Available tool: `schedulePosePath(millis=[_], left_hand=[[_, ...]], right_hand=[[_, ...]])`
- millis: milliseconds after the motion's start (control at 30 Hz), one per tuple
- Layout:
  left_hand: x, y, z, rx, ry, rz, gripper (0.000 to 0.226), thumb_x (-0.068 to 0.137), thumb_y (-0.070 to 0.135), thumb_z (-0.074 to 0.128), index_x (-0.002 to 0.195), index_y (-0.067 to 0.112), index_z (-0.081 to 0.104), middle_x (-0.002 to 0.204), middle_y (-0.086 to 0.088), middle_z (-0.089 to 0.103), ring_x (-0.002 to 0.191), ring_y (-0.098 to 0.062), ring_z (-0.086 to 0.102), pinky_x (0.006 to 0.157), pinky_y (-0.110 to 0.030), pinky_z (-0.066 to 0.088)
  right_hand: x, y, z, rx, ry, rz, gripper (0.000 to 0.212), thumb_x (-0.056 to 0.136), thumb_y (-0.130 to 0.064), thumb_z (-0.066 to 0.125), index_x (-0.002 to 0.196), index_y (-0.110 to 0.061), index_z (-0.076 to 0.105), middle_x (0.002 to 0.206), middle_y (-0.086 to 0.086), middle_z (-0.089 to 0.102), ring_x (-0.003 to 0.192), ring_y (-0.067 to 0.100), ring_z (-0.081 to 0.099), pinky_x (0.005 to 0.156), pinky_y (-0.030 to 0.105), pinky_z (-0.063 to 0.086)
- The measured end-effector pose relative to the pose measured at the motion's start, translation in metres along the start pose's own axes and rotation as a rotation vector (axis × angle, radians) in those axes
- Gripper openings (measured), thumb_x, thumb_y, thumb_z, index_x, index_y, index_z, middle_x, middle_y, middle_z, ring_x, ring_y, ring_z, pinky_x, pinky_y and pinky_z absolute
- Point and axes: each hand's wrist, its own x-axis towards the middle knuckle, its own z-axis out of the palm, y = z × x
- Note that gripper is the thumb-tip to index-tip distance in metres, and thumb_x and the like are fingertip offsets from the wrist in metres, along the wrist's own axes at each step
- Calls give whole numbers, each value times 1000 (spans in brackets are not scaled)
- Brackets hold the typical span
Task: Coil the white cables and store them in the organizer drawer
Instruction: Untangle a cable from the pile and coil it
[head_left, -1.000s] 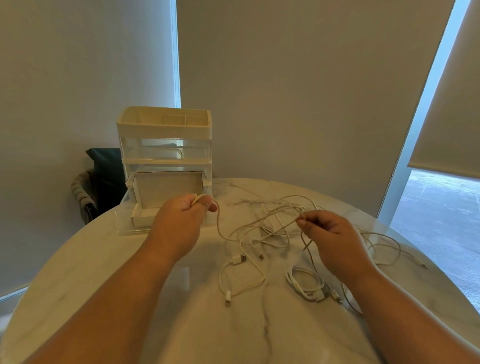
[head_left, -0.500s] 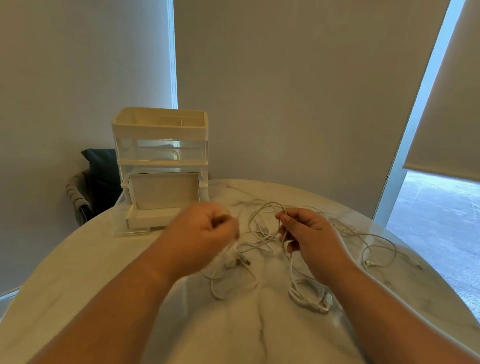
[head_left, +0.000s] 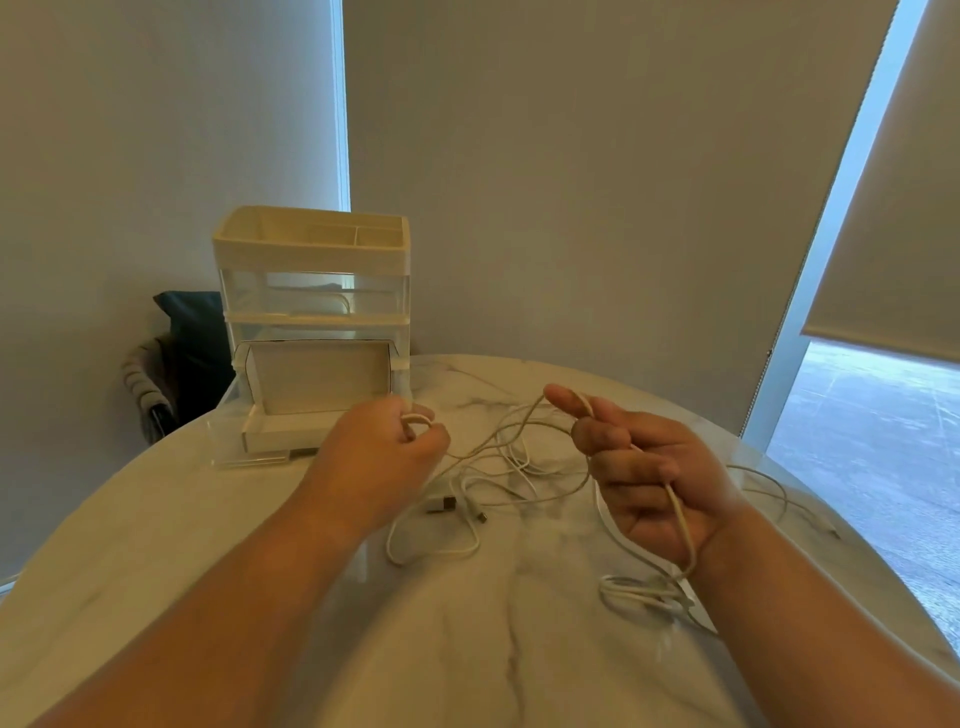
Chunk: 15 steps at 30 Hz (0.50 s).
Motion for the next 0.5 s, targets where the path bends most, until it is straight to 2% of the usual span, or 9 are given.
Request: schedulePosePath(millis=[67,133,200,233,300,367,433,500], left_hand=[[2,0,-4,-37,137,51,30,95,33,54,87,9,69,56,-4,54,44,-9,40,46,-27,35],[1,3,-12,-209,262,58,31,98,33,52,80,15,71,51,-5,44,44,-12,37,45,-28,37],[3,5,-21,-437,347,9,33,98,33,52,72,22,69,52,-5,45,47,-17,38,48,-33,37],[3,6,-24,-553,368,-28,33,98,34,53,70,23,67,52,-2,45,48,-16,38,49,-33,36],[4,10,-26,-787,362,-92,33,99,34,52,70,23,64,51,4,42,49,-13,36,50,-33,32],[4,14,-25,-971,329,-114,35,101,30,50,69,22,61,51,5,40,48,-11,36,52,-32,32],[5,14,-30,-1055,357,-126,33,101,30,50,71,23,61,53,7,44,48,-9,40,53,-29,34],[8,9,-44,-1113,446,-144,28,101,36,49,80,25,63,56,9,50,50,-6,46,53,-25,37]], right_hand=[[0,1,1,-47,40,-55,54,83,-8,76,134,-5,58,67,-3,48,34,3,39,29,16,21],[0,-1,-4,46,97,-209,47,84,-12,70,130,-6,60,61,-6,43,31,4,40,28,17,22],[0,-5,-5,177,116,-368,33,95,-20,57,125,-7,63,55,-7,41,31,5,40,29,18,26],[0,-6,-4,178,142,-421,32,98,-25,51,121,-8,64,53,-8,39,31,6,39,29,18,28],[1,-5,1,7,246,-455,31,98,-29,47,115,-14,68,48,-7,34,34,5,36,32,18,30],[1,4,7,-208,263,-377,32,95,-32,48,114,-19,71,47,-7,34,40,8,39,39,22,35],[0,13,4,-358,99,-207,32,94,-29,57,122,-19,68,52,-4,39,44,12,46,45,24,41],[-3,18,-1,-528,-57,-2,43,88,-17,71,129,-12,62,59,0,45,47,15,53,49,25,47]])
